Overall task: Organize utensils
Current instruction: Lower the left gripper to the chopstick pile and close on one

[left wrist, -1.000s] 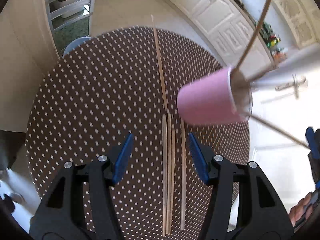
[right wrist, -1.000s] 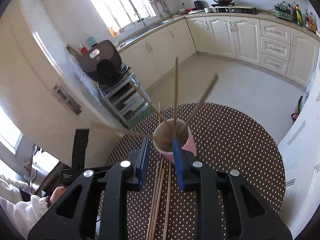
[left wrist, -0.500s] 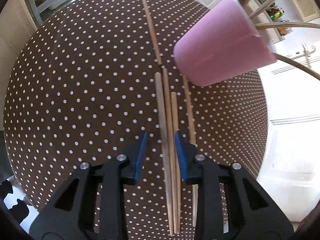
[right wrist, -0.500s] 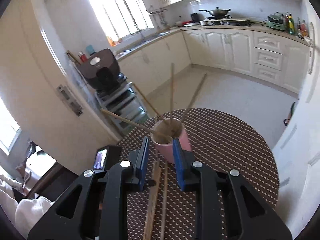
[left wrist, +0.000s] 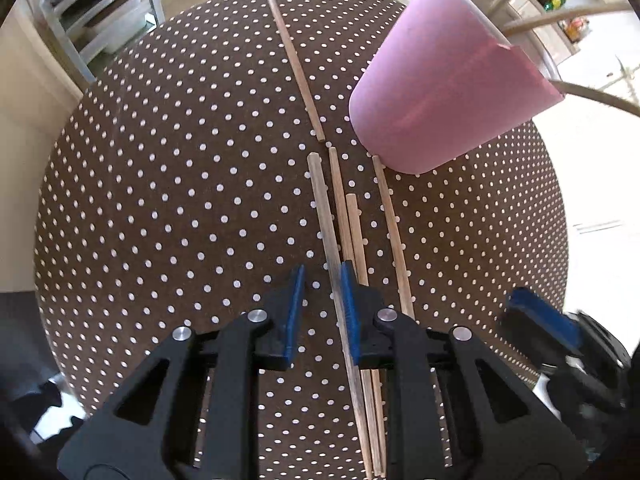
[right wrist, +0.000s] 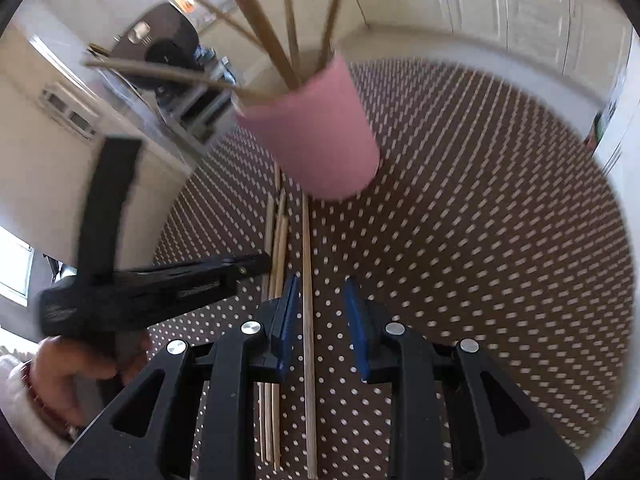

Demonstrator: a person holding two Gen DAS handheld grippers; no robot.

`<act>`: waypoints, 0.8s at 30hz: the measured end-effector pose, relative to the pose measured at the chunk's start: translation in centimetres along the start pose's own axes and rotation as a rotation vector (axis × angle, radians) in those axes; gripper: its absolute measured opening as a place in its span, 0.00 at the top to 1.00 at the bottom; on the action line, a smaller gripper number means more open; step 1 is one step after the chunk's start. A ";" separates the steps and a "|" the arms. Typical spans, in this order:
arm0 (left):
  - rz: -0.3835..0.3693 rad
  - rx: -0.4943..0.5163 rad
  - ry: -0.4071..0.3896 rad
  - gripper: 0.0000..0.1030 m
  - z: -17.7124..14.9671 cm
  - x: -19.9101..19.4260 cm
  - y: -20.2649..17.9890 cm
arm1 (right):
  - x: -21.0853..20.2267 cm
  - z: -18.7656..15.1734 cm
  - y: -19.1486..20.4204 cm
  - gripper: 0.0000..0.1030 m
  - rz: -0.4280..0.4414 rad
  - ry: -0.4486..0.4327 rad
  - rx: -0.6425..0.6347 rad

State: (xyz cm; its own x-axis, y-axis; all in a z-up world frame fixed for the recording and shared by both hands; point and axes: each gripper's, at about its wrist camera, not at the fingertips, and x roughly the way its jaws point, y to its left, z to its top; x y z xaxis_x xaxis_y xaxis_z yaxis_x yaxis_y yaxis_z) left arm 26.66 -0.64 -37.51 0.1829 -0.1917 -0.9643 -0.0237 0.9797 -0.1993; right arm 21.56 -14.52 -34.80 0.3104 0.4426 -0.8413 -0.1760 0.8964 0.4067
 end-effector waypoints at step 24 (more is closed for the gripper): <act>0.000 -0.030 0.003 0.92 -0.6 0.2 1.7 | 8.1 4.6 4.6 0.81 -0.124 0.230 -0.155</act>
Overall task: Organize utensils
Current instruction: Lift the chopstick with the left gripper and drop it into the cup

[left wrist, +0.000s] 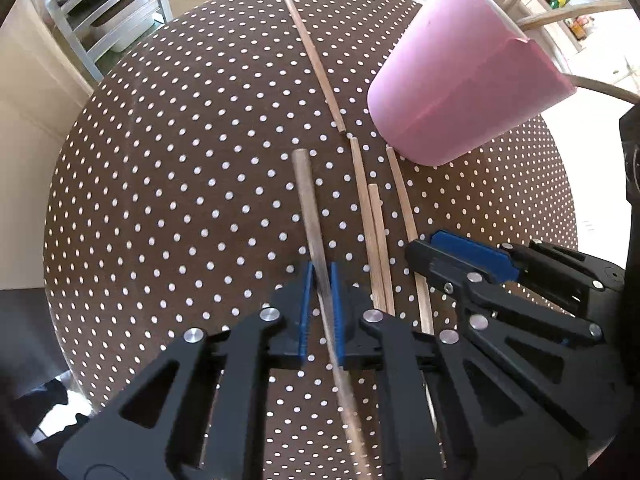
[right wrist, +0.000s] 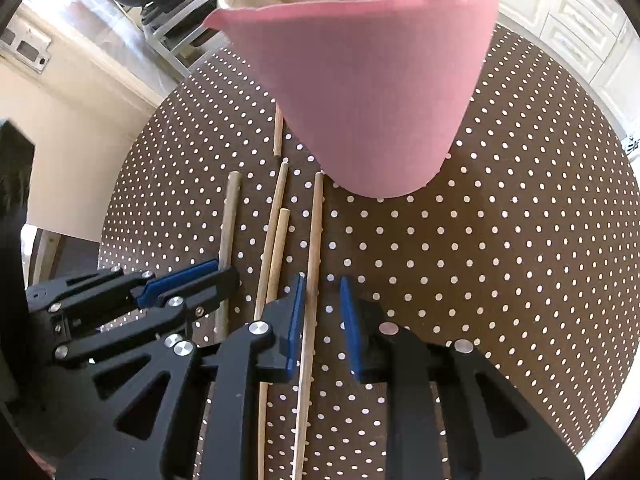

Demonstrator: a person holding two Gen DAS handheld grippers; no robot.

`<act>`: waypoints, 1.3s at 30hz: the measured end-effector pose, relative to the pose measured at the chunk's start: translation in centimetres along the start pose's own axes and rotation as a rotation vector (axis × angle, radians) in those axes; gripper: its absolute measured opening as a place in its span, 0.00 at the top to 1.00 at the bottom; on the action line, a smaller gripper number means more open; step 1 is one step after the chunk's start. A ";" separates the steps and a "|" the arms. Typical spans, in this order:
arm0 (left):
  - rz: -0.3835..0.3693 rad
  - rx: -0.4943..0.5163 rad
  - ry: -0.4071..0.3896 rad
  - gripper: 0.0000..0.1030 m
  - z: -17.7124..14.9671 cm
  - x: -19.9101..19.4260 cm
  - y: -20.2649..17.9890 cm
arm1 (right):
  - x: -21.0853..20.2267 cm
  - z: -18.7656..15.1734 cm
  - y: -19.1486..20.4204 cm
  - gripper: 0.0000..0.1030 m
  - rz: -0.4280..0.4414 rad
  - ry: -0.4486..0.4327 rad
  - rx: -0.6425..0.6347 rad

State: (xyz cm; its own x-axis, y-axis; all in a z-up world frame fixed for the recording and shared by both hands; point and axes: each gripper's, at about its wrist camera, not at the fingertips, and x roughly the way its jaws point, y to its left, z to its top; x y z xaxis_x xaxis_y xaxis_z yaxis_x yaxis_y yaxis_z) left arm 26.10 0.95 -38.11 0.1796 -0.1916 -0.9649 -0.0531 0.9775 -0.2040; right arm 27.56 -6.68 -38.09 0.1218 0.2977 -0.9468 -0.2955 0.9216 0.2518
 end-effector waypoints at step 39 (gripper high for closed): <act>-0.275 0.065 -0.516 0.94 0.7 -23.9 -2.4 | -24.2 -1.1 2.3 0.96 0.039 -0.664 -0.025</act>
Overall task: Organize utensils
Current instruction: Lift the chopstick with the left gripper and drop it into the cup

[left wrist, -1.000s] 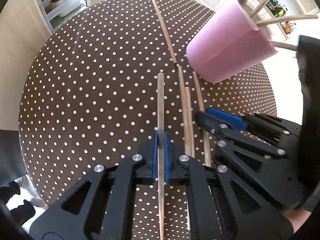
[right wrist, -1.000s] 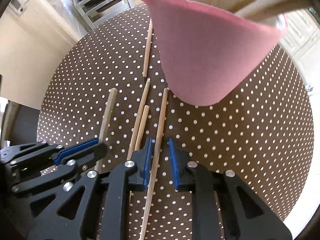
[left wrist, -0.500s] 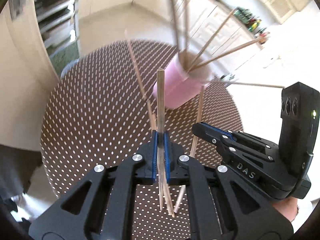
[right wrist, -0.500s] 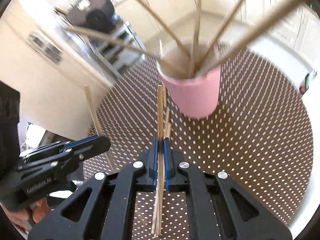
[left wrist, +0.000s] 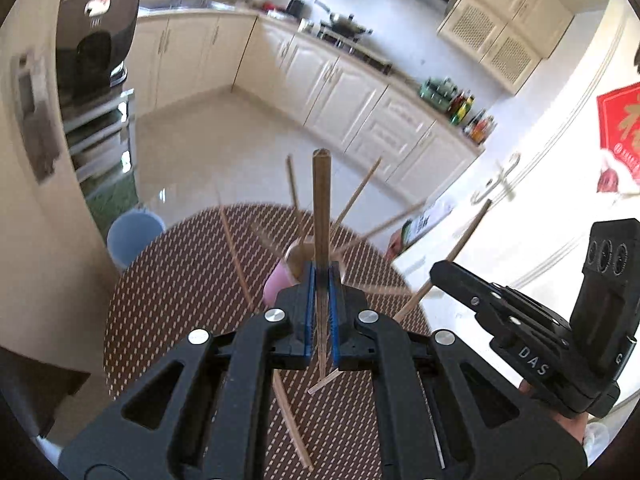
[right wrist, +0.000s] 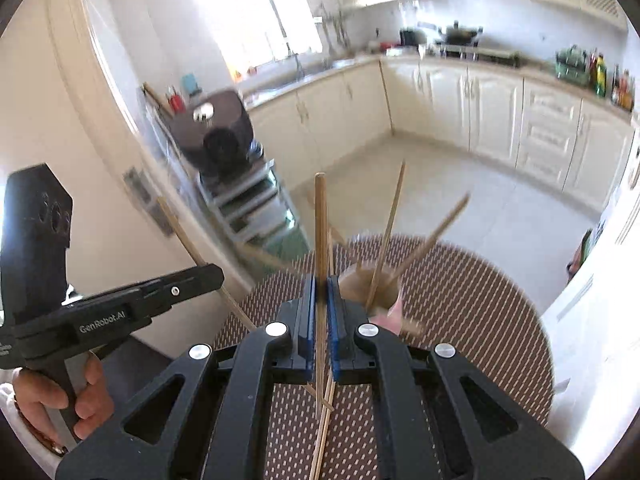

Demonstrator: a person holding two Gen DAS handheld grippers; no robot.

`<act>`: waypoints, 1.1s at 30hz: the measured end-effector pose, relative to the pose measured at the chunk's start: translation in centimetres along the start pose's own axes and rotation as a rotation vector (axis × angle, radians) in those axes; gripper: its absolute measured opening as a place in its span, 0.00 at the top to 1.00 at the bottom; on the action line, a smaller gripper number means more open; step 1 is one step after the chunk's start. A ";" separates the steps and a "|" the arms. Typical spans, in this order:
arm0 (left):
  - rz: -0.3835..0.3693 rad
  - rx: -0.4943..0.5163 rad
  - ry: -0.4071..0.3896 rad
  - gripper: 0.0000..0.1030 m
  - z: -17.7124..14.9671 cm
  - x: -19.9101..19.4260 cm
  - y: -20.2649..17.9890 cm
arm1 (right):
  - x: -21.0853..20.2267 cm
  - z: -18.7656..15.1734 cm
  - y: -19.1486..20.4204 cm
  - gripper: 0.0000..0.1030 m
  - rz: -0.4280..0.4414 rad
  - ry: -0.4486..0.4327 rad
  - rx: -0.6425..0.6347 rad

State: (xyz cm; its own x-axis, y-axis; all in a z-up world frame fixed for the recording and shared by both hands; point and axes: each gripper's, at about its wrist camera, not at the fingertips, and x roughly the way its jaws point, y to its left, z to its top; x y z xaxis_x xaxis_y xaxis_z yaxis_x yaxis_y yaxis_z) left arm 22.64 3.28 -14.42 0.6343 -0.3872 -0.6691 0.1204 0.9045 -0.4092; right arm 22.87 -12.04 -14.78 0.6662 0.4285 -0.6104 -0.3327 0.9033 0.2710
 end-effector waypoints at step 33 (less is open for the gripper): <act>0.112 0.097 -0.042 0.94 3.3 7.3 -3.6 | 2.1 3.4 -3.4 0.96 -0.055 -0.061 -0.057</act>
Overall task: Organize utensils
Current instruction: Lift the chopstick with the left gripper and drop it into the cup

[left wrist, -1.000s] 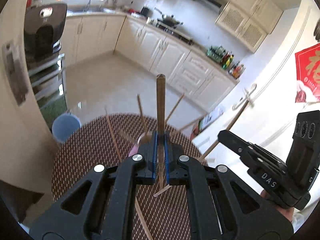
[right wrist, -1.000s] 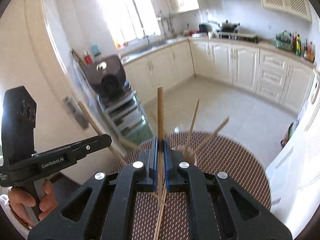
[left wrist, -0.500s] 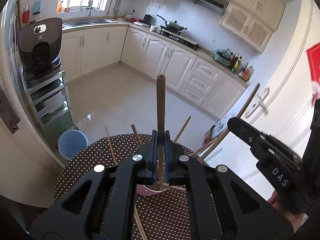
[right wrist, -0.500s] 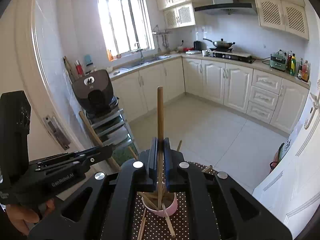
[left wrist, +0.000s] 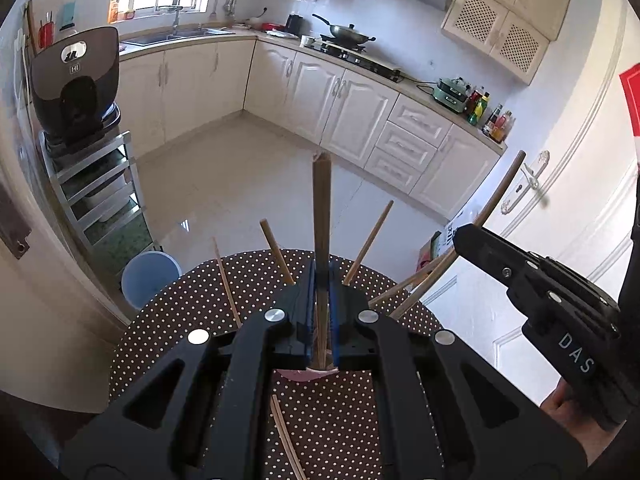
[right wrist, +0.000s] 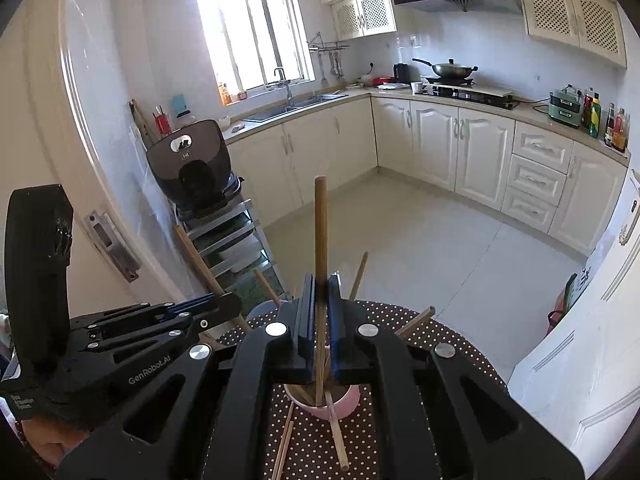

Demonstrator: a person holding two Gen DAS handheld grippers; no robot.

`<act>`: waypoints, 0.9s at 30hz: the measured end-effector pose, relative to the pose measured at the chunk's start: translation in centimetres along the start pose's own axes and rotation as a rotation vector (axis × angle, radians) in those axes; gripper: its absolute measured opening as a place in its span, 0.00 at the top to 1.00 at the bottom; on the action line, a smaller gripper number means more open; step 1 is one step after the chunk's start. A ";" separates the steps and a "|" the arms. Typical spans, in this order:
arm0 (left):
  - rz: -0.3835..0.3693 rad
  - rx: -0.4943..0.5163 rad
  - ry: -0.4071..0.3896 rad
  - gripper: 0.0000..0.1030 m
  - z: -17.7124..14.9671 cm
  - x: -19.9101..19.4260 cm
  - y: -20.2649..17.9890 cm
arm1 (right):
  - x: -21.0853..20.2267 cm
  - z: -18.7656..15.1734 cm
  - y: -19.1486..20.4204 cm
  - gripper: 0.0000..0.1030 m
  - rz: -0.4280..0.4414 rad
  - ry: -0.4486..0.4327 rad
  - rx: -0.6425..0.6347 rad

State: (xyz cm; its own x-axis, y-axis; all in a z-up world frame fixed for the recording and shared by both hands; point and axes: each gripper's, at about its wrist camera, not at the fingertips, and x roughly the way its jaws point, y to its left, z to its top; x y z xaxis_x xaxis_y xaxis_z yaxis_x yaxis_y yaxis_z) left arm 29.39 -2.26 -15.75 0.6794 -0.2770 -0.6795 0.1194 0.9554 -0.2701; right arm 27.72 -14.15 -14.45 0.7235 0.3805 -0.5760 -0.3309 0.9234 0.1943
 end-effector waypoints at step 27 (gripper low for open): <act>0.016 -0.004 0.033 0.92 -3.2 -2.9 0.1 | -2.7 -2.9 1.5 0.92 -0.006 0.030 0.045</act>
State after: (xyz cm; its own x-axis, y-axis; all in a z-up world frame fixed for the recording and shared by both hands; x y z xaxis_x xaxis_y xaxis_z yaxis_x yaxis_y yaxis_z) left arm 25.11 -1.72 -15.97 0.6565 -0.2652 -0.7061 0.1062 0.9593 -0.2616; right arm 23.53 -13.94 -14.96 0.7066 0.3739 -0.6008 -0.2983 0.9273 0.2263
